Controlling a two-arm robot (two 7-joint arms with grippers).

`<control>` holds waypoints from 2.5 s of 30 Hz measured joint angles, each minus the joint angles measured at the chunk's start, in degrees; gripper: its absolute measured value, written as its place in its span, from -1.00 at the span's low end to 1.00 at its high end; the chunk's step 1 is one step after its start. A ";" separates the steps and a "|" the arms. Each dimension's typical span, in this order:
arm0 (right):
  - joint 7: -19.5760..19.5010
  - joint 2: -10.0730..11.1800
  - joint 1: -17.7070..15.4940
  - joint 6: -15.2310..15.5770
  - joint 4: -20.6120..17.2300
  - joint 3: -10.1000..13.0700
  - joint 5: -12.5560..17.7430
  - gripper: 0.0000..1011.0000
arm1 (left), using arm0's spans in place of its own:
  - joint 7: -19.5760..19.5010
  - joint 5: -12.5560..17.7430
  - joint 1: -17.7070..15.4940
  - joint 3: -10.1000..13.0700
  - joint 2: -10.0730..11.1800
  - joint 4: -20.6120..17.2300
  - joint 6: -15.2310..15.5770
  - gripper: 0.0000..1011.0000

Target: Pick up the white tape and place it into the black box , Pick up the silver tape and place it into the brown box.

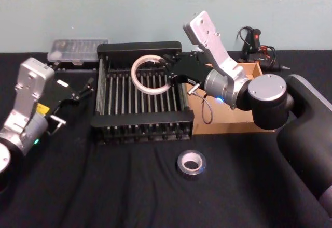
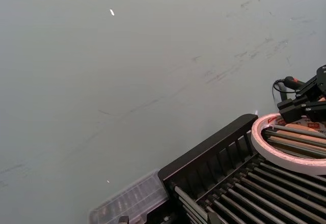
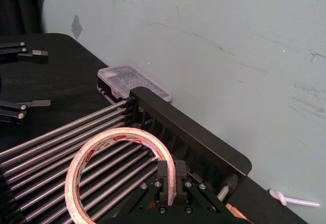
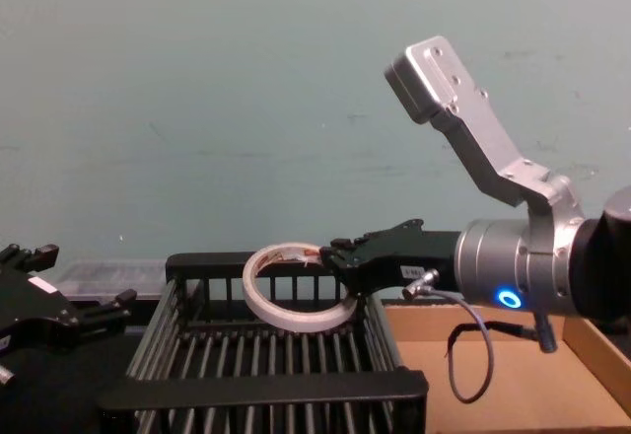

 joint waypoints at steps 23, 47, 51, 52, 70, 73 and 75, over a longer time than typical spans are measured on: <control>-0.03 0.05 0.01 0.06 -0.22 0.08 0.12 0.36 | 0.00 0.00 -0.01 0.00 0.00 0.00 0.00 0.98; -0.02 0.05 0.01 0.06 -0.24 0.08 0.15 0.98 | 0.00 0.00 0.00 0.00 0.00 0.00 0.00 0.98; 0.07 0.20 -0.18 0.05 -0.61 0.24 0.22 0.98 | 0.00 0.00 0.00 0.00 0.00 0.00 0.00 0.98; 0.14 0.38 -0.34 0.05 -0.90 0.39 0.29 0.98 | 0.00 0.00 0.00 0.00 0.00 0.00 0.00 0.98; -0.60 7.79 -9.48 2.48 -14.63 5.58 3.12 0.98 | 0.00 0.00 0.00 0.00 0.00 0.00 0.00 0.98; -1.04 9.44 -12.03 3.14 -17.79 6.69 3.63 0.98 | 0.00 0.00 0.00 0.00 0.00 0.00 0.00 0.98; -1.21 10.24 -13.26 3.49 -19.23 7.14 3.80 0.98 | 0.00 0.00 0.00 0.00 0.00 0.00 0.00 0.98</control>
